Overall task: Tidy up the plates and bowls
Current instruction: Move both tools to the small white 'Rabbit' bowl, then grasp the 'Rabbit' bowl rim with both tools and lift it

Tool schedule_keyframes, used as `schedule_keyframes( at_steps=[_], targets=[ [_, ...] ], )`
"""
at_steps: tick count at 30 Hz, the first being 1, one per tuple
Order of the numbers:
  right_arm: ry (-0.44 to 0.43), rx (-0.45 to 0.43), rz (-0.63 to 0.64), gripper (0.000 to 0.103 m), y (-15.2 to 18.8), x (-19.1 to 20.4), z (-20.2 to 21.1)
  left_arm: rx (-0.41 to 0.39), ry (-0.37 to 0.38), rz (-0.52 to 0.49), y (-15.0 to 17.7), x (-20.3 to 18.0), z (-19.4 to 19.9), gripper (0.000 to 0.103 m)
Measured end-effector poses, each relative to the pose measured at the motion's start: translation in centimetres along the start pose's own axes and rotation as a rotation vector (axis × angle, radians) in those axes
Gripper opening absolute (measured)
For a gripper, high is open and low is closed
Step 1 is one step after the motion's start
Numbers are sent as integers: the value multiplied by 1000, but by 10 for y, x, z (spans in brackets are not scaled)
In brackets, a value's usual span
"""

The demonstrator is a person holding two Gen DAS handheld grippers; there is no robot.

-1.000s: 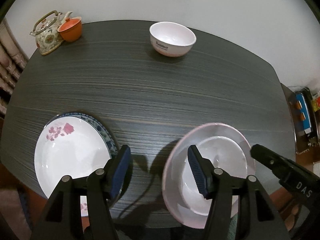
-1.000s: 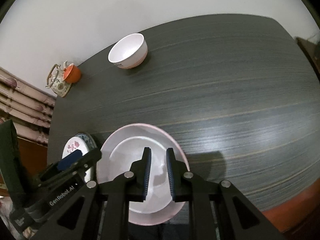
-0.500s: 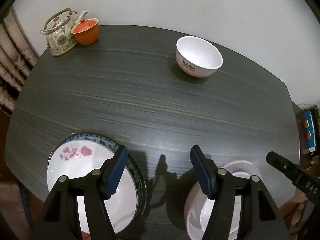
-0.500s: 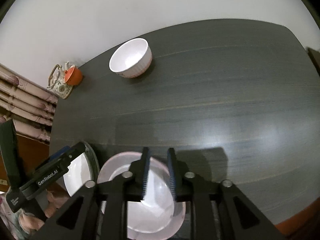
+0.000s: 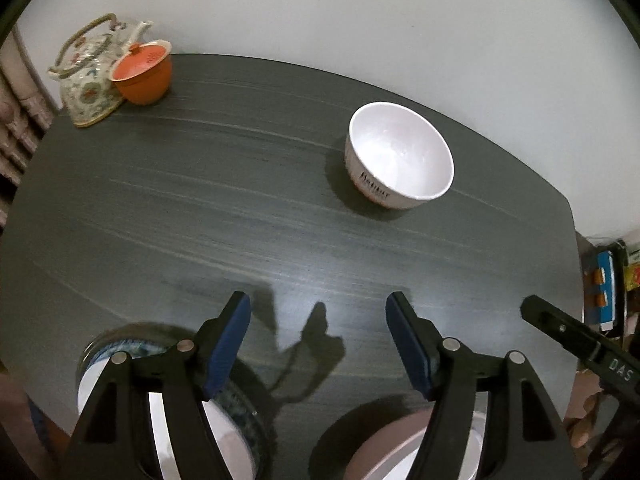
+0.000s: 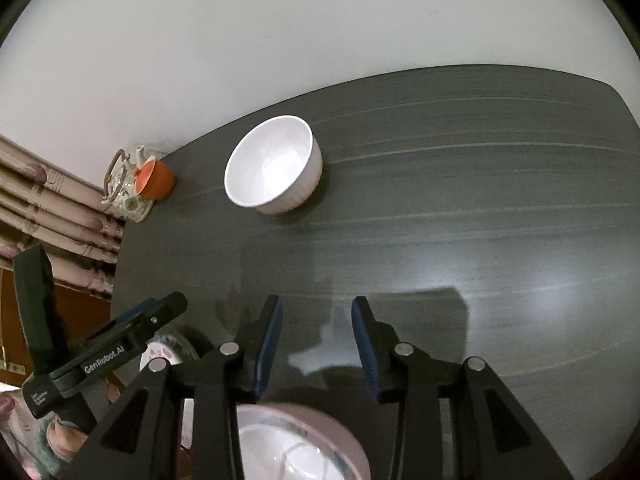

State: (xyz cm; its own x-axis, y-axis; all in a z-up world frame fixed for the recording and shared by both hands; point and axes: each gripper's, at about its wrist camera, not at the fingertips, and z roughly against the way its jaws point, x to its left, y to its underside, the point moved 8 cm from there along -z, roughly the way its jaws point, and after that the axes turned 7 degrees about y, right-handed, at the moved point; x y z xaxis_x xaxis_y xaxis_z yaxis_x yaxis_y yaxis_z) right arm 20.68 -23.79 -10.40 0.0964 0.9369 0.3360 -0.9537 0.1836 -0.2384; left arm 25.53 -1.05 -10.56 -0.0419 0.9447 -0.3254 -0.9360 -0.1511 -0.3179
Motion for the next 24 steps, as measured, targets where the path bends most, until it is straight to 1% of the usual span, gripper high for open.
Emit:
schedule_keyframes(
  at_steps=[2,6,9,11,13,14,17,20,24],
  targets=[
    [0,9,-8,37,-10,2,-8,6,15,17,-10,0,-6,66],
    [-6,26,-31,37,-30,10,-26,1,17,41,-33,2,-16,66],
    [-12,7,-44,37,-46,14,-34,-12,16,49,-56,1,-25,66],
    [16,-3,-58,37,-58,15,-41,-10,7,56,-66,2,-32,66],
    [9,-9,-77,37,-68,18,-49,-11,4,68,-77,2,-39,66],
    [22,-4,-81,37,-72,18,-55,-10,5,74,-82,2,-43,66],
    [43,-2,-79,37,-81,19,-68,-3,3,88,-93,2,-56,66],
    [66,6,-84,37,-86,19,-84,16,0,104,-96,4,-70,65],
    [87,8,-71,37,-89,20,-96,46,1,110,-97,4,-88,58]
  ],
)
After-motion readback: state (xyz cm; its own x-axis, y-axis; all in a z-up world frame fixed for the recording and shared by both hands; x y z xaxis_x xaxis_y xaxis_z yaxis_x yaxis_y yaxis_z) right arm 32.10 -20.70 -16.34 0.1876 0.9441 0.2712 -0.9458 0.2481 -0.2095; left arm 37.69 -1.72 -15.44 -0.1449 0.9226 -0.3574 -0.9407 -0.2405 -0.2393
